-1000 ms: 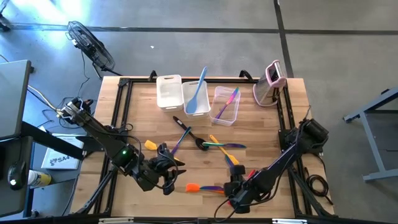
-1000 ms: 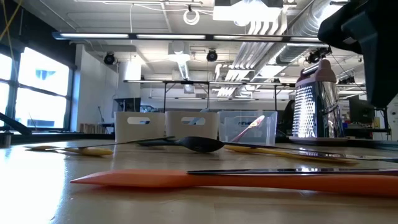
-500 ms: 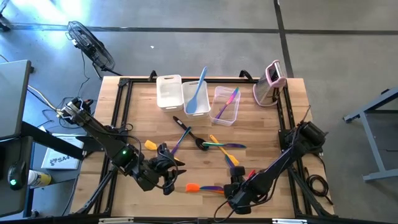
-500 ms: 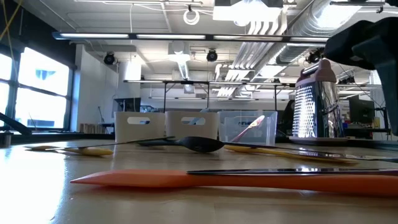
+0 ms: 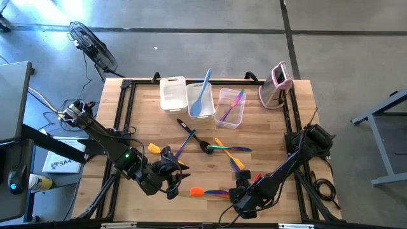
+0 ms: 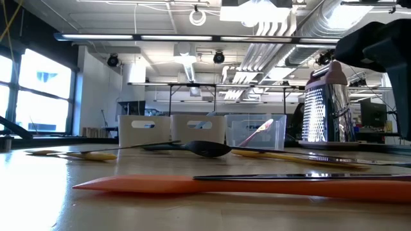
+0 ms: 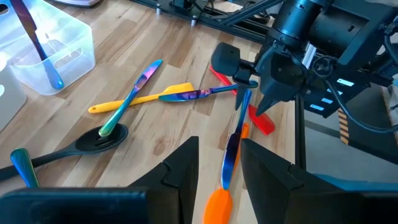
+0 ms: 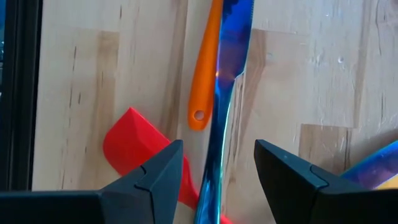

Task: Pick & Place Kitchen Items
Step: Put the purple table knife into the transparent bin

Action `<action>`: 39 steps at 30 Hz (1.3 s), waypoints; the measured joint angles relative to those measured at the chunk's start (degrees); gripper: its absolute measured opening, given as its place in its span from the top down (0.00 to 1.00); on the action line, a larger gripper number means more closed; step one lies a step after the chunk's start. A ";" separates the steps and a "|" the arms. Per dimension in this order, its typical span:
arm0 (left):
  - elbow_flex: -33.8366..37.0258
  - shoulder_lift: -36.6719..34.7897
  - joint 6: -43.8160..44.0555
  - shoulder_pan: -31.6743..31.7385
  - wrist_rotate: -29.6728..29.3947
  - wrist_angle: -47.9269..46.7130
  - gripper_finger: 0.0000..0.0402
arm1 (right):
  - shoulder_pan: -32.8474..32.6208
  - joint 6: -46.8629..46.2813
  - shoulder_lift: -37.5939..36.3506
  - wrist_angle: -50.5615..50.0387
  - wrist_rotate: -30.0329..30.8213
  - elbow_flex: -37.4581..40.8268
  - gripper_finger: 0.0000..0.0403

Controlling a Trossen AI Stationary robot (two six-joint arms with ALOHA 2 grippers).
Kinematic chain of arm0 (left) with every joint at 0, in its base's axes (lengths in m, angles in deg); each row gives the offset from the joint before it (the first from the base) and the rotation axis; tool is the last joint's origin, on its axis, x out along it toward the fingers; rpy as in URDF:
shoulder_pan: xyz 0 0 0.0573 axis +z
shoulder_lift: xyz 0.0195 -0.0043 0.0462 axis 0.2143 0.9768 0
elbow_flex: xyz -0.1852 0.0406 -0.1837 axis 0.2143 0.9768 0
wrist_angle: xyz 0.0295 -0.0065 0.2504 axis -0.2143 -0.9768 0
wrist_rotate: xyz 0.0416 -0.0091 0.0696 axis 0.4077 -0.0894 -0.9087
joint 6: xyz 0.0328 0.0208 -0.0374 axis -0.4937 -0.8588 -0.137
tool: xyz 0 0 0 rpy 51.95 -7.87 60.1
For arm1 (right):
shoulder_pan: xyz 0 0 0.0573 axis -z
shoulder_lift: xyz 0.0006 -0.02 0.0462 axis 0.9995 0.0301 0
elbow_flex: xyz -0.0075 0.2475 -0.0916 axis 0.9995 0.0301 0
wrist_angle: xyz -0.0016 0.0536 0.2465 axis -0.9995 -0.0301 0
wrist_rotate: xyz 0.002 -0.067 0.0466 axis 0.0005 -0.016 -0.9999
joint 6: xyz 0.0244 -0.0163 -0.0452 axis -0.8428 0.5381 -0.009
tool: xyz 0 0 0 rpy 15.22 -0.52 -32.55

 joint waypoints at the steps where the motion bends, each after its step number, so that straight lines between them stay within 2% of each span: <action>1: 0.00 0.00 0.00 0.00 0.00 0.02 0.71 | 0.00 -0.02 0.00 0.49 -0.02 0.51 0.52; 6: 0.00 0.00 -0.01 0.02 0.00 0.01 0.71 | 0.02 -1.23 0.00 2.71 0.14 3.49 0.52; 17: 0.00 0.00 0.00 0.00 0.00 0.01 0.71 | 0.55 -0.98 0.00 5.09 1.33 3.58 0.52; 32: 0.00 0.00 -0.02 0.02 0.00 0.02 0.71 | 0.29 -1.63 2.66 7.72 -1.19 4.98 0.53; 39: -0.02 0.00 -0.02 0.00 0.00 0.00 0.71 | 0.55 -2.51 4.02 8.08 -3.02 4.84 0.62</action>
